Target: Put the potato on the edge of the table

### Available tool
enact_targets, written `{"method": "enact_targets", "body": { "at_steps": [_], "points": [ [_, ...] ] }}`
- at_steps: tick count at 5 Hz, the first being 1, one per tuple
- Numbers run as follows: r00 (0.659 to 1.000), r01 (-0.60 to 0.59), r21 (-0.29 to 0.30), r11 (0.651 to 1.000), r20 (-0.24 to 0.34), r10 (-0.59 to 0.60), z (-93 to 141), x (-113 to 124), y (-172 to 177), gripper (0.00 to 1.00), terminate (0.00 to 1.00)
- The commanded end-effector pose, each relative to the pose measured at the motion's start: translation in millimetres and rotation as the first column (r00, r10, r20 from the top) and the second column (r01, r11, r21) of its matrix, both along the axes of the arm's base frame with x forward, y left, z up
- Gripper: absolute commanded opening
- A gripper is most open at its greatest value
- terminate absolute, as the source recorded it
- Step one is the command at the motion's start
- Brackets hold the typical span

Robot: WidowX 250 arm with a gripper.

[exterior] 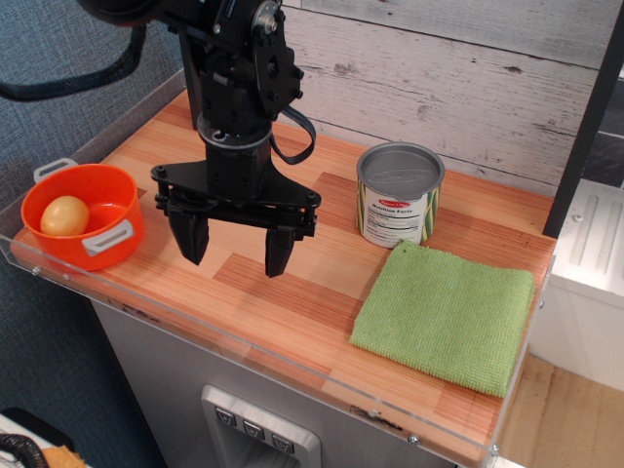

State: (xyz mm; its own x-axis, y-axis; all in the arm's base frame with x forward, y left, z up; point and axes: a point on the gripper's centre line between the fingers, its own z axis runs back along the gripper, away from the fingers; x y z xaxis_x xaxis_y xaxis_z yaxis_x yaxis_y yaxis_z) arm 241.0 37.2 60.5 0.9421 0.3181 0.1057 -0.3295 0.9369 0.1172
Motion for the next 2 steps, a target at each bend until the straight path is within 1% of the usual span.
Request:
{"method": "enact_targets", "body": {
  "at_steps": [1, 2],
  "points": [
    [1.000, 0.000, 0.000, 1.000, 0.000, 0.000, 0.0, 0.0, 0.0, 1.00, 0.00],
    [0.998, -0.055, 0.020, 0.998, 0.027, 0.054, 12.6, -4.1, 15.1, 1.00, 0.00]
  ]
}}
